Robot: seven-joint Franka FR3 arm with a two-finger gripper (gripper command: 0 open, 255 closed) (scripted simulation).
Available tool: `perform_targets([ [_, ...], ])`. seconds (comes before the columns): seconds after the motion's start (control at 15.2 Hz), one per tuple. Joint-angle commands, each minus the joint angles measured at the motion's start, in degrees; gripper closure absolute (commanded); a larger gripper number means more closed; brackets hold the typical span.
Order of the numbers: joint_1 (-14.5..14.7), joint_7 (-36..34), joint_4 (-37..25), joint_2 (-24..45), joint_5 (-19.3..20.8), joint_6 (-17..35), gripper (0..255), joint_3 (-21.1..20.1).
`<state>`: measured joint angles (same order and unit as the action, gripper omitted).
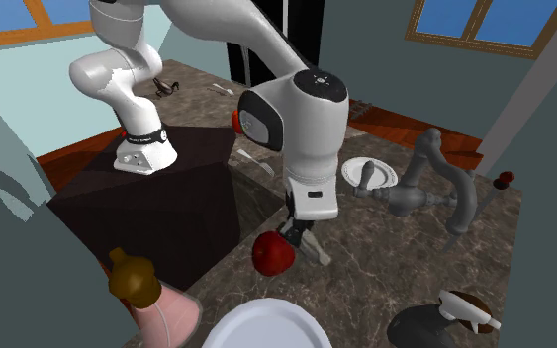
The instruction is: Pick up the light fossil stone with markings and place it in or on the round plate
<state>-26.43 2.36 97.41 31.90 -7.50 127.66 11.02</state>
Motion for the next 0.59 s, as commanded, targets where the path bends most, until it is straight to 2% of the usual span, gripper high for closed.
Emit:
perform_targets([
  [0.0,-2.0,2.3,-2.6,1.6,-0.4,-1.1,255,0.3],
  [0.53,-10.3,10.2,-17.0,9.7,-1.7,-7.6,255,1.1],
])
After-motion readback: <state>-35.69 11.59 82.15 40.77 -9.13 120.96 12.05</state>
